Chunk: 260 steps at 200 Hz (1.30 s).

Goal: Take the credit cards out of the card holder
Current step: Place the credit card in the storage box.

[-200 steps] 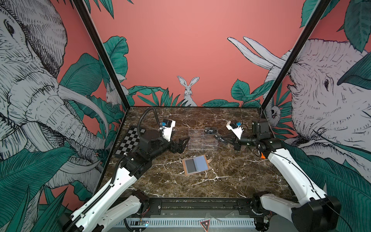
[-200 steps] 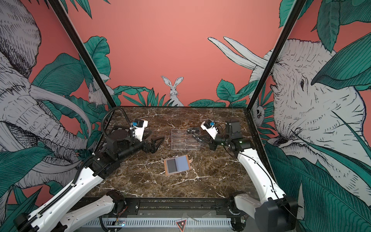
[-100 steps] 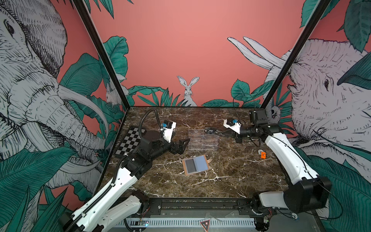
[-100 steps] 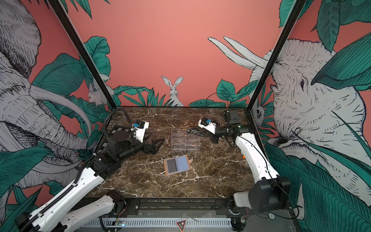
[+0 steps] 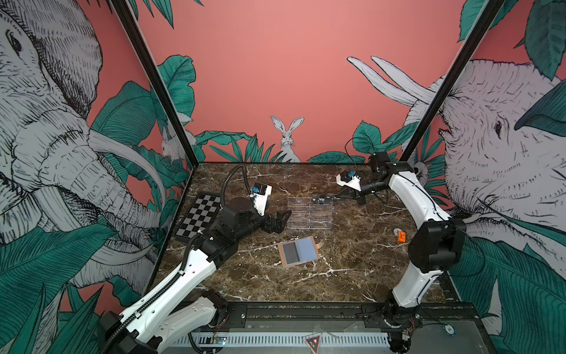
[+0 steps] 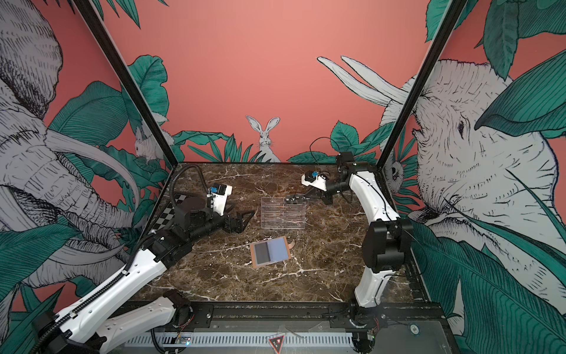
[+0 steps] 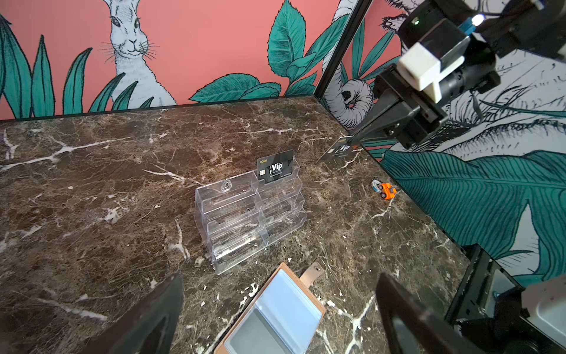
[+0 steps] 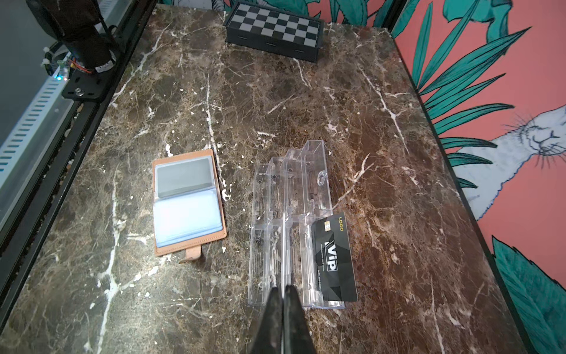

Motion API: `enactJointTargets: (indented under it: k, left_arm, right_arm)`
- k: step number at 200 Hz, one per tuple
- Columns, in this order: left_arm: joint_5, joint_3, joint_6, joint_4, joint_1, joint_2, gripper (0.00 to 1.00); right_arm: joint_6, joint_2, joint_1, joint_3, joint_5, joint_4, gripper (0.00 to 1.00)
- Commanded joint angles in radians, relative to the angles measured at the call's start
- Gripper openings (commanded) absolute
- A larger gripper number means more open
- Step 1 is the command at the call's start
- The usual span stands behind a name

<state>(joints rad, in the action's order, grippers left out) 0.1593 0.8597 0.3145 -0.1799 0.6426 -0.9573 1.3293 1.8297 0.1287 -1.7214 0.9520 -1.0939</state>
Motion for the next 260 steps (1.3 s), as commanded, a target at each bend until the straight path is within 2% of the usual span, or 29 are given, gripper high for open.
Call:
enactJointTargets:
  k: [1, 44, 79, 174, 260]
  left_arm:
    - [-0.012, 0.003, 0.007, 0.037, -0.001, -0.021, 0.99]
    - [-0.047, 0.013, 0.025, 0.043, -0.002, -0.064, 0.99]
    - [-0.072, 0.033, 0.028, 0.028, -0.001, -0.098, 0.99]
    - [-0.127, 0.027, -0.002, 0.042, -0.001, -0.072, 0.99]
    - [-0.126, 0.022, 0.003, 0.041, -0.001, -0.068, 0.99]
  right_arm:
    - [0.105, 0.054, -0.005, -0.077, 0.041, -0.140, 0.00]
    - [0.183, 0.190, -0.005, -0.212, 0.045, -0.236, 0.00]
    - [0.187, 0.288, -0.005, -0.320, 0.068, -0.271, 0.00]
    - [0.189, 0.473, 0.024, -0.529, 0.086, -0.330, 0.00]
    - [0.116, 0.531, 0.049, -0.587, 0.055, -0.306, 0.00]
